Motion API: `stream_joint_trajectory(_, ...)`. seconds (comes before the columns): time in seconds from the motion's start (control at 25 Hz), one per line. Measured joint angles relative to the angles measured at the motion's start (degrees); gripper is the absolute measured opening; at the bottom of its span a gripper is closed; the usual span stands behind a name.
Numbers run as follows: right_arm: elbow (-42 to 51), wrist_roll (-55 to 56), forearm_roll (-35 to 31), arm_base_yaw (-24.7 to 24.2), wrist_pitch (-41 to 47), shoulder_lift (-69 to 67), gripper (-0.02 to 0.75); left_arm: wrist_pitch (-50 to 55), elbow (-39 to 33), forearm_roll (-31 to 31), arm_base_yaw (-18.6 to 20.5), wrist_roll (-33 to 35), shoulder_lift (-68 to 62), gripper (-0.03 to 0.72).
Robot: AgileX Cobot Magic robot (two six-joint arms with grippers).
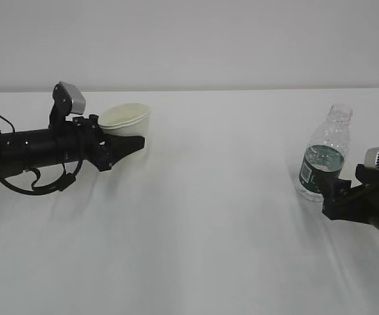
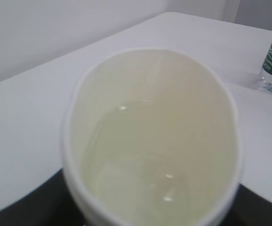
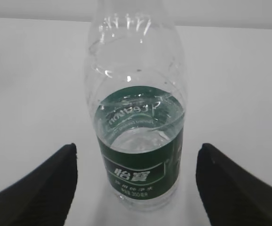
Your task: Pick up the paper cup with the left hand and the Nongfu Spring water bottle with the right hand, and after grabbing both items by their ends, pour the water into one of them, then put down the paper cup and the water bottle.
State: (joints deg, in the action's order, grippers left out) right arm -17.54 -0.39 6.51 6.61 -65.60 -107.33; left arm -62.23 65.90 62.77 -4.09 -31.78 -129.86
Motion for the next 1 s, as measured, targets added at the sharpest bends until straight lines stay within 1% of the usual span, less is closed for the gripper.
stream_joint_trajectory(0.36, 0.0, 0.0, 0.0, 0.0, 0.0, 0.0, 0.59, 0.7, 0.0, 0.0, 1.6, 1.2, 0.0, 0.438)
stream_joint_trajectory(1.0, 0.0, 0.4, 0.0, 0.0, 0.0, 0.0, 0.589, -0.4, -0.1, -3.2, 1.6, 2.5, -1.9, 0.438)
